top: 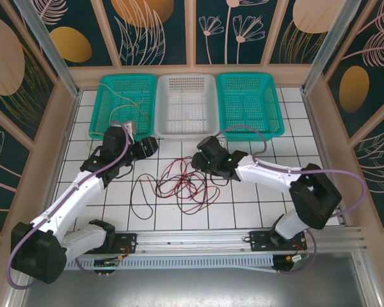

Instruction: Untangle the cables

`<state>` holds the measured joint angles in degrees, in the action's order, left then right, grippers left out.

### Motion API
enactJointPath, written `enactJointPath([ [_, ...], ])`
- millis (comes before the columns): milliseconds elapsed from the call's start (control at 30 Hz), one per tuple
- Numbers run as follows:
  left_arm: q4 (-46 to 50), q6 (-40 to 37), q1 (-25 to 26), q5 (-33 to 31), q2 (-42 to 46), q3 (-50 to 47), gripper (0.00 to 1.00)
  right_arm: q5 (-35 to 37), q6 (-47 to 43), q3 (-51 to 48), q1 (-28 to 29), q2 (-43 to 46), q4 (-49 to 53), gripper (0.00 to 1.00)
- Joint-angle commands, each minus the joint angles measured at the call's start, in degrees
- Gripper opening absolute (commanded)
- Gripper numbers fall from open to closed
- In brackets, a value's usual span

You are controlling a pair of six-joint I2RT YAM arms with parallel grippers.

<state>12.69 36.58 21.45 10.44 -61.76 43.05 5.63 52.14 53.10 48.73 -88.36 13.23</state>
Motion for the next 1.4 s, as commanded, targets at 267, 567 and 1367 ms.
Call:
enactJointPath([
  [267, -5.76, 5.01, 2.63, 6.18, -1.35, -3.58, 0.54, 6.22, -1.37, 7.98, 0.44, -11.12, 1.06, 0.22],
  [567, -5.13, 2.48, 2.71, 7.65, -3.28, 1.73, 0.57, 17.89, -11.40, 4.96, 1.83, 1.04, 7.52, 0.00],
  [1367, -32.07, 9.50, 12.96, 24.86, -7.59, 2.49, 0.59, 23.12, -29.57, 13.81, 9.94, 23.92, 10.24, 0.00],
])
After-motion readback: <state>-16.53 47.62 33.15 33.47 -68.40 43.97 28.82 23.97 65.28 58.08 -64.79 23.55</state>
